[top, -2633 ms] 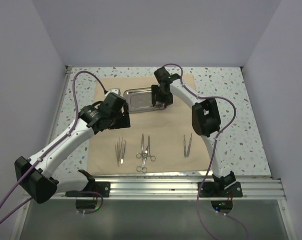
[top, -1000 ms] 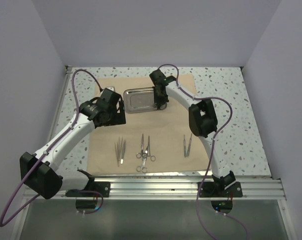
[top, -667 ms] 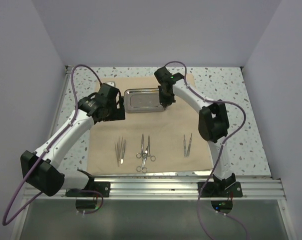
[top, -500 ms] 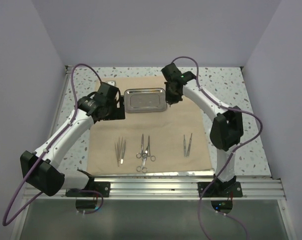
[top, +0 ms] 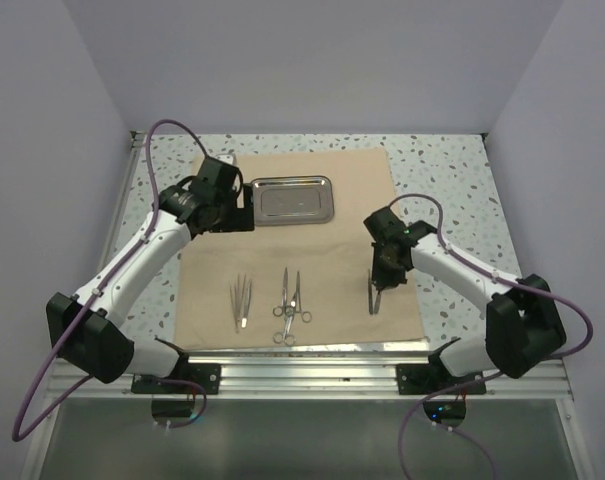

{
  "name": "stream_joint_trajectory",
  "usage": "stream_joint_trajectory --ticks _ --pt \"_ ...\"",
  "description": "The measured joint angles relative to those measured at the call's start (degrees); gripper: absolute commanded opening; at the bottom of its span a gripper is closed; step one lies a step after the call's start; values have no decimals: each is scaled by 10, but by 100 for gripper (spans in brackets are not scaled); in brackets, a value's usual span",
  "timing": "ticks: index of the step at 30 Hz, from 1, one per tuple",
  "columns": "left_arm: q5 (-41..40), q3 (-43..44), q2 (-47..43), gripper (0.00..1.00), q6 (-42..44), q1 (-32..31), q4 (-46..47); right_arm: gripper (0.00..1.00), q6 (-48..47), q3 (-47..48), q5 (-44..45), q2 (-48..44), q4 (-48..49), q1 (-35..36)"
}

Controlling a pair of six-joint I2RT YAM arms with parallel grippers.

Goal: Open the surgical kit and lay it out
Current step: Place the medical item in the surgical kit.

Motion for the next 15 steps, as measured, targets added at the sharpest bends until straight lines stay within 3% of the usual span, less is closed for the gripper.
stream_joint_trajectory --ticks 7,8,9,10,15 --pt "2 34 28 96 11 12 4 2 25 -121 -50 -73 66 0" --pt "2 38 30 96 13 14 4 21 26 -124 -54 -73 71 0" --pt "3 41 31 96 13 15 4 91 29 -127 -58 -74 76 0" --pt "3 43 33 97 14 16 4 98 31 -127 -59 -75 78 0" --pt "4 53 37 100 19 21 4 98 28 -110 -42 -131 44 1"
